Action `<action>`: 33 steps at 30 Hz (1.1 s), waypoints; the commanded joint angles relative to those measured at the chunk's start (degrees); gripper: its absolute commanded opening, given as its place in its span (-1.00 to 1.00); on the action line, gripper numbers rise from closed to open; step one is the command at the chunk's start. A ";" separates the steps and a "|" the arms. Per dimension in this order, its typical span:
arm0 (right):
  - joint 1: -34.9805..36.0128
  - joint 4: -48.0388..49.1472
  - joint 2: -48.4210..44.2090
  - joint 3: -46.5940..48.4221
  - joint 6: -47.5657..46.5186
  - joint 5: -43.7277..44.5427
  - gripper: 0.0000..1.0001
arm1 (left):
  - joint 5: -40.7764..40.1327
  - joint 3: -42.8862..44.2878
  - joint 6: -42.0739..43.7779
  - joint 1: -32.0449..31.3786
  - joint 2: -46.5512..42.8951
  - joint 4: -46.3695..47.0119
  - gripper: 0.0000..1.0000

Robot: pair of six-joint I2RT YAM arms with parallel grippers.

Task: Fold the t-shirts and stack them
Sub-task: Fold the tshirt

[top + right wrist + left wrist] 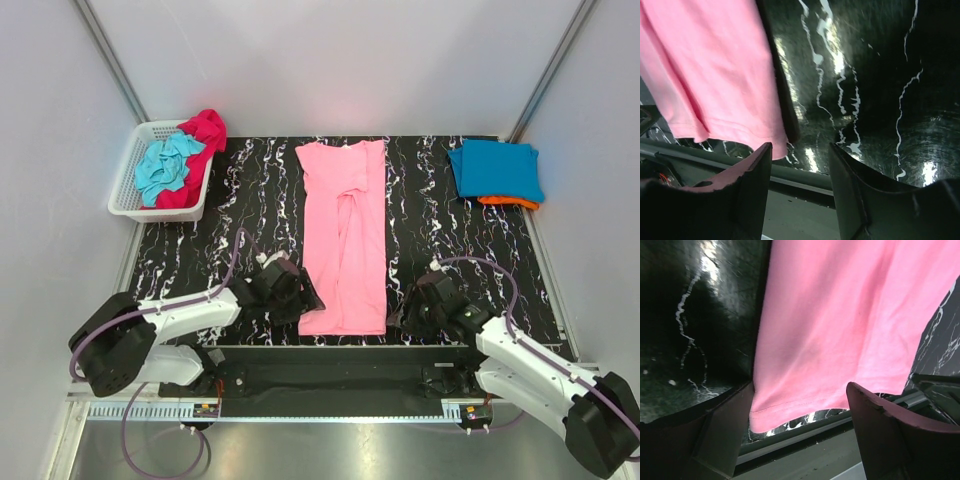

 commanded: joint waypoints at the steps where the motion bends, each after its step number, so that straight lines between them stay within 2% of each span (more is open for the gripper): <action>1: 0.70 4.94 -0.54 -3.37 4.47 -3.55 0.12 | 1.23 -2.42 -2.18 -1.69 1.61 0.67 0.61; 12: 2.10 13.21 8.95 -3.29 4.39 -4.78 0.11 | -0.97 -5.32 -5.17 -3.54 1.26 -0.91 0.59; 13: 2.19 13.13 9.13 -3.11 4.31 -4.78 0.06 | -0.97 -5.23 -5.09 -3.54 1.25 -1.44 0.59; 15: 2.63 12.52 9.57 -2.76 4.48 -4.52 -0.15 | -0.97 -5.14 -5.09 -3.54 1.17 -1.97 0.58; 16: 2.81 12.08 9.57 -2.59 4.74 -4.43 -0.29 | -0.97 -5.14 -5.26 -3.54 1.17 -2.75 0.57; 17: 2.98 11.55 9.49 -2.50 4.83 -4.17 -0.56 | -0.88 -5.14 -5.35 -3.54 1.08 -3.11 0.56; 18: 3.25 9.81 8.96 -1.97 4.83 -3.73 -0.64 | -0.97 -5.06 -5.44 -3.54 0.99 -3.72 0.54; 23: 5.62 4.26 6.76 -0.92 5.54 -1.00 -0.73 | -3.52 -5.14 -5.97 -4.07 -0.85 -6.45 0.39; 27: 6.67 2.94 5.18 -1.01 6.85 -0.83 -0.78 | -4.13 -5.14 -5.97 -4.16 -1.91 -7.94 0.36; 31: 7.29 1.62 5.53 0.31 6.77 0.23 -0.98 | -3.35 -5.23 -6.40 -4.94 -3.31 -8.47 0.36; 33: 7.47 1.70 6.23 1.01 6.68 0.49 -0.99 | -2.82 -5.49 -6.75 -5.47 -4.63 -8.56 0.36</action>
